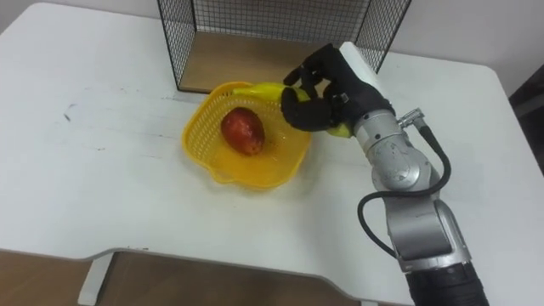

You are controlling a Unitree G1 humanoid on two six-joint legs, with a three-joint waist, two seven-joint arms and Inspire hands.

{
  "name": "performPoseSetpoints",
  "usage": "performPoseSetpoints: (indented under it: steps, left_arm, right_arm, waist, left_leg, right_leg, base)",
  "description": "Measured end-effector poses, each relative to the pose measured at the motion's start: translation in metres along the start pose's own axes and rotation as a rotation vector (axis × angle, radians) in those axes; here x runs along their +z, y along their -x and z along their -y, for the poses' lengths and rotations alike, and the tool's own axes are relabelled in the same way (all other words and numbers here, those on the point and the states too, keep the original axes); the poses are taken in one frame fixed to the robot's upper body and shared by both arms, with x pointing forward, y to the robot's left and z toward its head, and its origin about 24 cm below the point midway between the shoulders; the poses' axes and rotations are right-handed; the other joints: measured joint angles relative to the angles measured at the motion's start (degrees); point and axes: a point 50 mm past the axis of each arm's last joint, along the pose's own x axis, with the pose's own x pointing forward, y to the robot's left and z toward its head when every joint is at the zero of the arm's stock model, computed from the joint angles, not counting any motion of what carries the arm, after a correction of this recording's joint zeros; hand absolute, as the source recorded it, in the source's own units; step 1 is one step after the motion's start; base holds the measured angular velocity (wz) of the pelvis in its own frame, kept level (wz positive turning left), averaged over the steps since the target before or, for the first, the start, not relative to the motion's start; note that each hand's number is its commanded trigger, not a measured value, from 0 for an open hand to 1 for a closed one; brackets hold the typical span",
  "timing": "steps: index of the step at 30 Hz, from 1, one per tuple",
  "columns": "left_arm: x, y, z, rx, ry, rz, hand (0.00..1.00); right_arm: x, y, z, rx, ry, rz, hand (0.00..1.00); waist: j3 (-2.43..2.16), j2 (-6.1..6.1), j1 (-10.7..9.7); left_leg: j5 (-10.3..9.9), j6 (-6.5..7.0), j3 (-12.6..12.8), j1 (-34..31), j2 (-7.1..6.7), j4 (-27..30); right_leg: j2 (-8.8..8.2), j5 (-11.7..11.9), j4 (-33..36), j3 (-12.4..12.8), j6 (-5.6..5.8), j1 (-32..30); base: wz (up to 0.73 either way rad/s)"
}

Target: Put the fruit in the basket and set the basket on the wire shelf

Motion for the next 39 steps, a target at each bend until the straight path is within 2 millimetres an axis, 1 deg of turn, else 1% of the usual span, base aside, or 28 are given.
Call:
performPoseSetpoints:
  steps: [1, 2, 3, 6, 9, 11, 14, 29, 35, 37, 39]
  left_arm:
    - [-0.0002, 0.0001, 0.0000, 0.001, 0.000, -0.001, 0.00]
    - [-0.0004, 0.0003, 0.0000, 0.001, 0.001, -0.003, 0.00]
    - [0.0003, 0.0003, -0.0004, 0.003, 0.001, -0.003, 0.00]
    - [0.0026, 0.0006, -0.0010, 0.006, 0.000, 0.004, 0.00]
    - [0.0015, 0.0007, -0.0001, 0.004, -0.001, -0.006, 0.00]
    - [0.0003, 0.0007, 0.0001, 0.004, 0.000, -0.016, 0.00]
    - [-0.0009, 0.0008, 0.0004, 0.003, 0.000, -0.021, 0.00]
    - [0.0010, 0.0008, 0.0020, -0.002, -0.016, -0.014, 0.00]
    - [0.0016, 0.0007, 0.0024, -0.007, 0.002, -0.012, 0.00]
    - [0.0012, 0.0007, 0.0025, -0.008, 0.007, -0.012, 0.00]
    - [0.0017, 0.0006, 0.0020, -0.009, 0.016, -0.010, 0.00]
  right_arm:
    - [0.0000, -0.0002, -0.0016, 0.005, 0.002, -0.005, 0.17]
    - [0.0007, -0.0008, -0.0047, 0.012, 0.002, -0.007, 0.07]
    - [0.0011, -0.0011, -0.0060, 0.013, -0.004, -0.008, 0.00]
    - [0.0009, -0.0012, -0.0061, 0.014, -0.005, -0.013, 0.00]
    - [0.0013, -0.0015, -0.0073, 0.022, -0.010, -0.015, 0.00]
    - [0.0020, -0.0018, -0.0087, 0.029, -0.014, -0.014, 0.00]
    - [0.0020, -0.0018, -0.0090, 0.030, -0.017, -0.014, 0.00]
    - [0.0024, -0.0019, -0.0095, 0.028, -0.017, -0.021, 0.00]
    - [0.0025, -0.0019, -0.0096, 0.029, -0.026, -0.020, 0.00]
    - [0.0025, -0.0019, -0.0095, 0.025, -0.027, -0.020, 0.00]
    - [0.0026, -0.0020, -0.0089, 0.013, -0.037, -0.018, 0.00]
  waist:
    - [0.01, 0.02, 0.02]
    - [0.01, 0.08, 0.04]
    - [-0.05, 0.15, 0.10]
    - [-0.11, 0.37, 0.80]
    - [-0.41, 0.84, 1.26]
    - [-0.50, 1.07, 1.29]
    - [-0.48, 1.24, 1.30]
    - [-0.57, 1.02, 1.27]
    - [-0.49, 0.83, 1.06]
    - [-0.37, 0.58, 1.07]
    - [-0.09, 0.07, 0.97]
  left_leg:
    - [0.00, 0.00, 0.01, 0.00, 0.00, 0.00]
    - [0.00, 0.00, 0.01, -0.07, 0.00, 0.00]
    - [0.00, 0.00, 0.01, -0.27, 0.01, 0.03]
    - [0.04, 0.05, 0.03, -0.48, 0.01, 0.13]
    - [0.07, 0.11, 0.02, -0.47, 0.01, 0.11]
    - [0.11, 0.15, 0.01, -0.47, 0.00, 0.10]
    - [0.17, 0.22, 0.01, -0.47, 0.00, 0.05]
    - [0.17, 0.23, 0.03, -0.49, -0.05, 0.01]
    - [0.21, 0.29, 0.00, -0.49, -0.07, 0.04]
    - [0.23, 0.31, 0.00, -0.52, -0.08, 0.09]
    - [0.22, 0.32, -0.20, -0.65, -0.10, 0.36]
  right_leg:
    - [0.00, 0.00, 0.04, 0.00, 0.00, -0.04]
    - [-0.01, 0.00, 0.11, -0.08, 0.00, -0.09]
    - [-0.06, 0.00, 0.16, -0.24, 0.00, -0.26]
    - [-0.16, 0.00, 0.26, -0.34, 0.00, -0.55]
    - [-0.26, 0.00, 0.30, -0.64, 0.00, -0.54]
    - [-0.31, 0.00, 0.32, -0.73, 0.00, -0.53]
    - [-0.39, 0.00, 0.32, -0.85, 0.00, -0.44]
    - [-0.45, -0.03, 0.20, -0.95, 0.06, -0.42]
    - [-0.54, -0.06, 0.21, -0.90, 0.09, -0.39]
    - [-0.55, -0.07, 0.19, -0.87, 0.10, -0.35]
    - [-0.59, -0.10, 0.15, -0.91, 0.14, -0.31]
  base:
    - [0.00]
    - [0.00]
    - [0.00]
    - [0.00]
    - [0.00]
    - [0.00]
    - [0.00]
    - [0.00]
    - [0.00]
    - [0.00]
    - [0.02]
